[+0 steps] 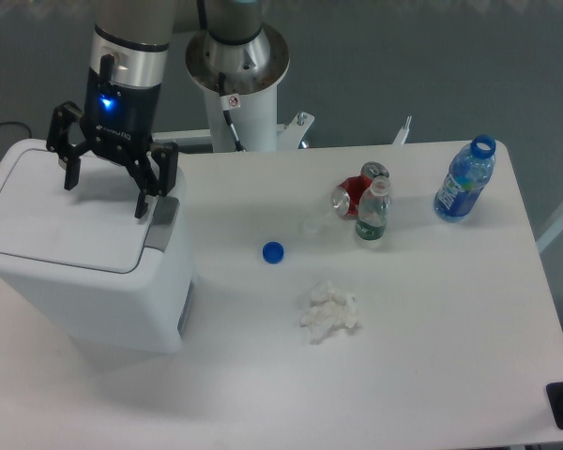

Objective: Close the trash can
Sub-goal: 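Press the gripper down on the closed lid, then lift slightly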

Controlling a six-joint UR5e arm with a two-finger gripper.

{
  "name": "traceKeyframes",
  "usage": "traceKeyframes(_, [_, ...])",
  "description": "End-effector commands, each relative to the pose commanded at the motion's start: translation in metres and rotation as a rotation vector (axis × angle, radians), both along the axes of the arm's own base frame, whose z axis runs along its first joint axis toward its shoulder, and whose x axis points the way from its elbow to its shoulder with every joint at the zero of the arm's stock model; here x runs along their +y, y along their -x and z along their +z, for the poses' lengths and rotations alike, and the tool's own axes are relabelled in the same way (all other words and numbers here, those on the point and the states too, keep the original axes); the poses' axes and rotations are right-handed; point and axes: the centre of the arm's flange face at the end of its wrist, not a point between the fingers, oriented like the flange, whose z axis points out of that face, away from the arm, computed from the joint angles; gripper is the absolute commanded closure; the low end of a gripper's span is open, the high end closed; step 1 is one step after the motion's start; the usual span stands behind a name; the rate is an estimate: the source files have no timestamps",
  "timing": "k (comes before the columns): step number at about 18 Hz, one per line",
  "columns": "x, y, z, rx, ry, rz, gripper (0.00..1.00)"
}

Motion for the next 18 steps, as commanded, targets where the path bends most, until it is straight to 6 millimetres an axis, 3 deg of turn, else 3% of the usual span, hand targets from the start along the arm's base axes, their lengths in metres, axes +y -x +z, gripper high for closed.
traceKeyframes(10, [0.001, 0.009, 0.002, 0.003, -0.005, 0.011, 0.00])
traceKeyframes(12, [-0.004, 0.013, 0.009, 0.007, -0.015, 0.021, 0.00])
traceKeyframes(15, [-0.021, 0.014, 0.038, 0.034, -0.057, 0.041, 0.00])
traceKeyframes(18, [-0.037, 0.033, 0.050, 0.057, -0.072, 0.095, 0.00])
